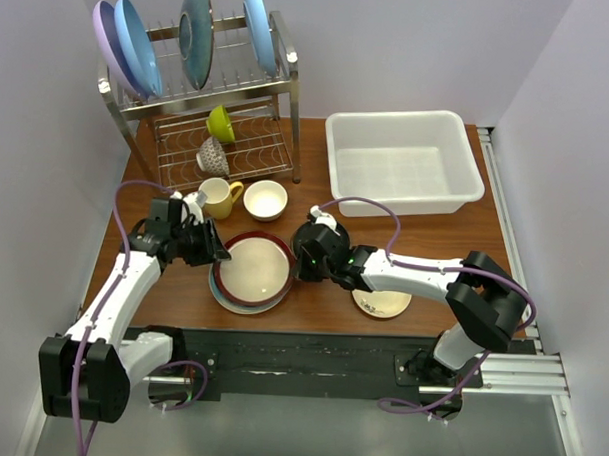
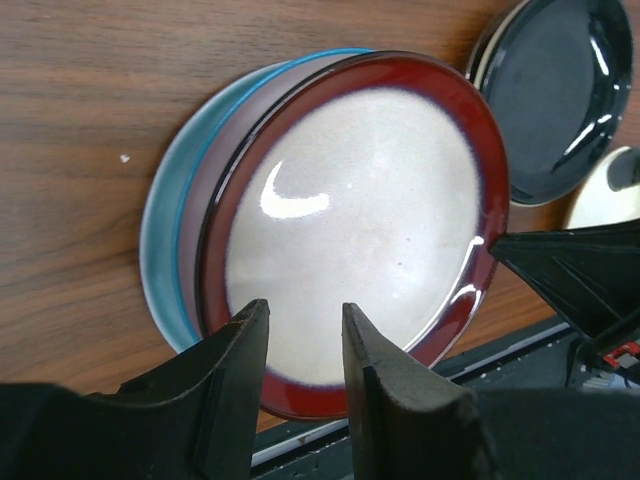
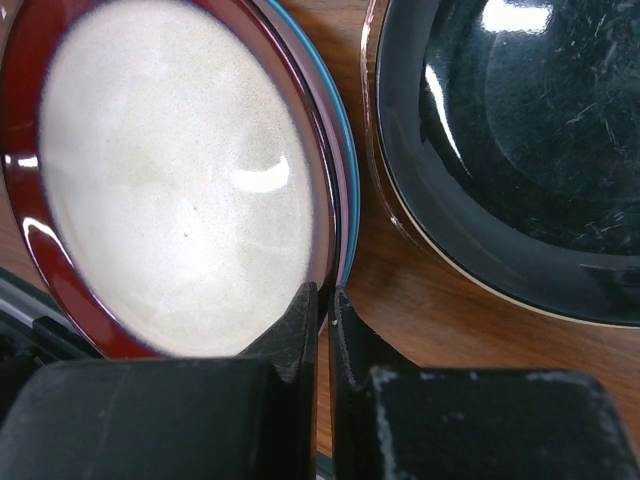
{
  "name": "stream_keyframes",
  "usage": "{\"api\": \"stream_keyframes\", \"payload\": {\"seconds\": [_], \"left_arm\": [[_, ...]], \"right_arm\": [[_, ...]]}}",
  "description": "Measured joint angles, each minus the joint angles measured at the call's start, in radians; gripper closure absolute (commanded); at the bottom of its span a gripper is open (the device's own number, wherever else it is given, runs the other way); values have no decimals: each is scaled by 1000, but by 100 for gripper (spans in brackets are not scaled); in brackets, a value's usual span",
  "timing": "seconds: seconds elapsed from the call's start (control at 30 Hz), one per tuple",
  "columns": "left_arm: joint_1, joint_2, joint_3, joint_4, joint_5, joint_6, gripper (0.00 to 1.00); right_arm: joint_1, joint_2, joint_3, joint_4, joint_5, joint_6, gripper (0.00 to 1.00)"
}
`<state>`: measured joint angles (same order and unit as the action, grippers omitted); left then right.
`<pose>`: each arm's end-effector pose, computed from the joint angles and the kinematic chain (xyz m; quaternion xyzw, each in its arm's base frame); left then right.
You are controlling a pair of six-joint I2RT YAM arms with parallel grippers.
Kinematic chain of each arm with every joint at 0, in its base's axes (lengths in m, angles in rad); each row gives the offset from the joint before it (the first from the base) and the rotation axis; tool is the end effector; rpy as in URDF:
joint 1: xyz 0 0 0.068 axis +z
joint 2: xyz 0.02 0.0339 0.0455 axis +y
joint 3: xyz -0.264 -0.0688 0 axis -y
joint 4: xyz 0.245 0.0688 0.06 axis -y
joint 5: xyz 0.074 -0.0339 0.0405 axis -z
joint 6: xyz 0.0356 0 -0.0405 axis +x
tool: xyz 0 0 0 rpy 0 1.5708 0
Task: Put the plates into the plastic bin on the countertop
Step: Pick up the plate at the center of the board.
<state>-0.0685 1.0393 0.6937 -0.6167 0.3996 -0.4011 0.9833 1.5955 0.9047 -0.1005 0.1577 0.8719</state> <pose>0.1967 -0.0274 0.2269 -0.0962 0.9320 -0.2525 0.2415 0.1877 0.2718 0.1899 -0.0215 0.9224 0.2594 0.2855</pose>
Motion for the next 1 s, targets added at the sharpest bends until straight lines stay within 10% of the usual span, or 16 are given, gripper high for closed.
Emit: {"api": "stream_keyframes", "payload": {"seconds": [0.5, 1.0], "left_arm": [[0, 38, 0, -21, -66, -5, 60], [-101, 133, -4, 19, -42, -11, 84]], "right_arm": [[-30, -150, -79, -10, 19, 8, 100], [-66, -225, -142, -5, 16, 24, 100]]}}
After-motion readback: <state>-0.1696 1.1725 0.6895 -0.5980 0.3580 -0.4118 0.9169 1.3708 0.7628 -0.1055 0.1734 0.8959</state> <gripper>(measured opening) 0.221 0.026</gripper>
